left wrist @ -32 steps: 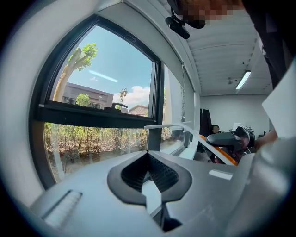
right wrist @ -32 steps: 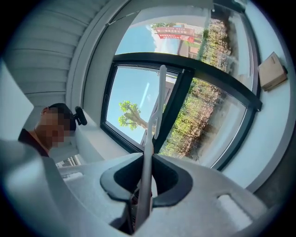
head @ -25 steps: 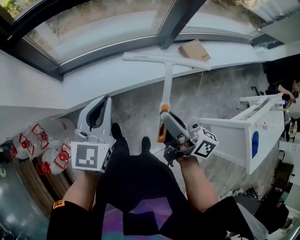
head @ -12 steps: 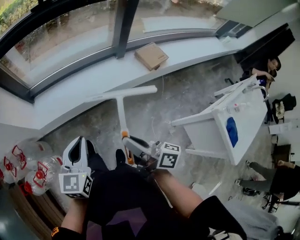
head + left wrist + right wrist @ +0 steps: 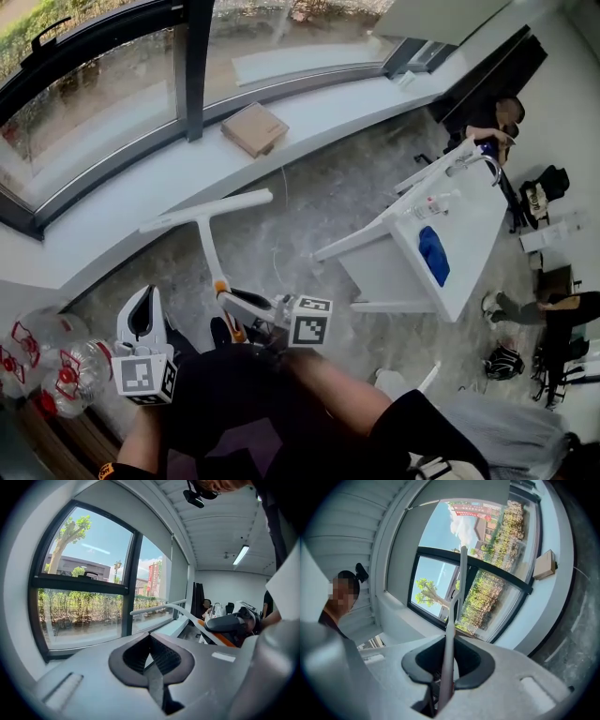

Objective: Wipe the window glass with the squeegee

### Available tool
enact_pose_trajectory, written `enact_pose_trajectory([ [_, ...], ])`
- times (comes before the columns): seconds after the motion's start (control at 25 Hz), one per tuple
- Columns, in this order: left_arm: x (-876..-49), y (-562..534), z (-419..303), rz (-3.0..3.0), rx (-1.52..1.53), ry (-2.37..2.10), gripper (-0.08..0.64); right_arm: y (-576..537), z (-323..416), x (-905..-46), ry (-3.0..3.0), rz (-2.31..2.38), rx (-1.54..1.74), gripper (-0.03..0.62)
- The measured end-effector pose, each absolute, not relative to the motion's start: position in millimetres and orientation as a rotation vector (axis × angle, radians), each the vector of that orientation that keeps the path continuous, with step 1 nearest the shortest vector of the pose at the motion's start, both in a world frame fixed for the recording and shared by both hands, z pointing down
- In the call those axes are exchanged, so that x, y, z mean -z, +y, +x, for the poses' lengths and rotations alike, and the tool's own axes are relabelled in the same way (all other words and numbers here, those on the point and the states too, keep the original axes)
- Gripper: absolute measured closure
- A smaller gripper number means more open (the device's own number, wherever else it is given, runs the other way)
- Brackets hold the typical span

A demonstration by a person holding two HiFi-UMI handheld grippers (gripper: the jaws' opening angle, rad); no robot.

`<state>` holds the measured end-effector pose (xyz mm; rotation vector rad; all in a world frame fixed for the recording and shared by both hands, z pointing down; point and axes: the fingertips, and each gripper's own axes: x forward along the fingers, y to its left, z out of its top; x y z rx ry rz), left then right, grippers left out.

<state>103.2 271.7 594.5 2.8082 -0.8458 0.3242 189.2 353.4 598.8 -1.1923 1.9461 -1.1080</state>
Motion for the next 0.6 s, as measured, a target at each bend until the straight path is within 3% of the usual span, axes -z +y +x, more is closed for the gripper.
enact_pose_trajectory([
  [0.6, -594.4, 261.6, 114.2, 2.849, -0.400, -0.803, 0.548, 343.0, 213.8, -598.1, 1.892, -1.238, 1.062, 0.548],
])
